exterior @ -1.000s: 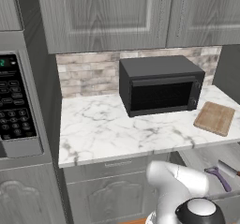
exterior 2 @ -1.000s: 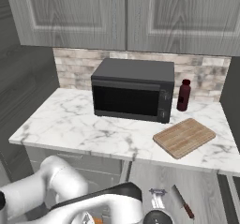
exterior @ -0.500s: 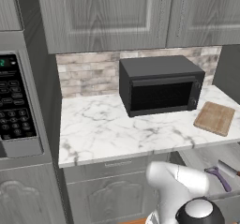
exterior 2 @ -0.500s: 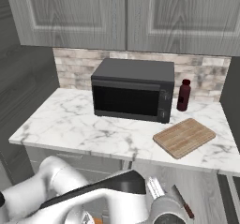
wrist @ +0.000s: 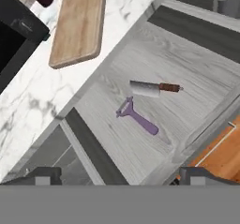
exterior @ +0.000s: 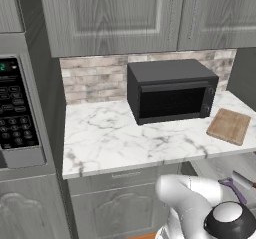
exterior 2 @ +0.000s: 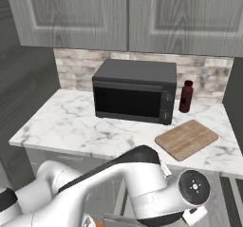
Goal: Open the drawer on the right and place the cutting tools on the cutting board.
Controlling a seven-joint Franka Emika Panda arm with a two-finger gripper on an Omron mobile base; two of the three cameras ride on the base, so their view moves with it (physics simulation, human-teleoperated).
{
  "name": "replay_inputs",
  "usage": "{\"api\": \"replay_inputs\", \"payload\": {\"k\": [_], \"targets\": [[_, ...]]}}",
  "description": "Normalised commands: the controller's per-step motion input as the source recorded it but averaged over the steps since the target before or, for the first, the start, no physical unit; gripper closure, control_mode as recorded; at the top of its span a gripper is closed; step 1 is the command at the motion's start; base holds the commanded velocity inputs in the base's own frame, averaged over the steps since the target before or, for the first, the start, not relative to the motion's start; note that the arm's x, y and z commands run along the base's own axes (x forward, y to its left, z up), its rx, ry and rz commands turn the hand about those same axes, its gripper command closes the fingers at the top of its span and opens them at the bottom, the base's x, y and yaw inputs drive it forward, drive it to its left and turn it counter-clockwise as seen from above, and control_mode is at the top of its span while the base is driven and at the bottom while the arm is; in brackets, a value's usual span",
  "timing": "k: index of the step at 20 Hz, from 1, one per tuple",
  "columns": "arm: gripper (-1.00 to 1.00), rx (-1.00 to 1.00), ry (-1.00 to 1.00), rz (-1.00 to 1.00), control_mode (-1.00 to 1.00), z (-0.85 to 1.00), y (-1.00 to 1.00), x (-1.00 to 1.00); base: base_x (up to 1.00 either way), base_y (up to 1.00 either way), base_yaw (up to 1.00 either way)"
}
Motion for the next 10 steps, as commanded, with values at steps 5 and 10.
{"api": "replay_inputs", "payload": {"k": [5,10], "targets": [[-1.00,-0.08,0.37,0.20,-1.00,-0.08,0.00,0.41,0.00,0.00,0.00],[-1.00,-0.09,0.31,0.30,-1.00,-0.24,0.00,0.24,0.00,0.00,0.00]]}}
